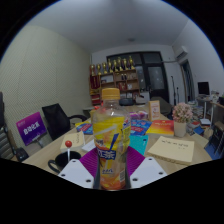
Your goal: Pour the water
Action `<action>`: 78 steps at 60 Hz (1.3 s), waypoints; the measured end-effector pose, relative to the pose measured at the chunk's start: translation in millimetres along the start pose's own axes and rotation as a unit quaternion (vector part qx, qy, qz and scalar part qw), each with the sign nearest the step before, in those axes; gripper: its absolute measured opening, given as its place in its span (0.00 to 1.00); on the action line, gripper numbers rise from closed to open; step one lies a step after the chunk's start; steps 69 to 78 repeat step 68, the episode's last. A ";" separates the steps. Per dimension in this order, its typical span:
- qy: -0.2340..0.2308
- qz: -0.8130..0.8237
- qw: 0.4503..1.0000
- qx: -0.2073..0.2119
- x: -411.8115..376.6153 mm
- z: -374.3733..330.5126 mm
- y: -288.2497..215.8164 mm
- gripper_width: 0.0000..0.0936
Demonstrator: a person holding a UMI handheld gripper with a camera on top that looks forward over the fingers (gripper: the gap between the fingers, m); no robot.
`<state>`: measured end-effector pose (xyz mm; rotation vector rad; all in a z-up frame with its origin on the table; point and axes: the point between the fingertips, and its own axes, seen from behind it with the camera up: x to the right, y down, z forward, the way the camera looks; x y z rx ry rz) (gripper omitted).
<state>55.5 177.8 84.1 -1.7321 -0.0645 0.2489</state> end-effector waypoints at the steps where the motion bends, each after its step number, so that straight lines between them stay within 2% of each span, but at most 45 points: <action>1: 0.000 -0.002 1.000 -0.002 -0.7 2.1 1.1 0.38; 5: 0.009 -0.019 1.000 -0.009 3.8 6.8 6.6 0.39; 16: 0.017 -0.078 0.997 0.009 6.1 -2.3 3.9 0.38; 19: 0.019 -0.073 0.997 0.013 5.2 -3.9 4.3 0.40; 27: 0.019 -0.051 0.999 0.001 8.5 -10.3 3.6 0.56; 33: -0.002 -0.045 0.999 -0.003 1.3 -31.0 -0.8 0.85; 35: -0.009 -0.046 0.999 -0.005 0.3 -44.9 -2.6 0.89; 48: 0.006 -0.069 0.998 -0.013 7.4 -155.8 -15.5 0.88; 66: 0.014 -0.087 0.996 -0.010 1.7 -315.1 -4.7 0.88; 78: 0.011 -0.082 0.997 -0.007 -0.2 -322.1 -4.7 0.87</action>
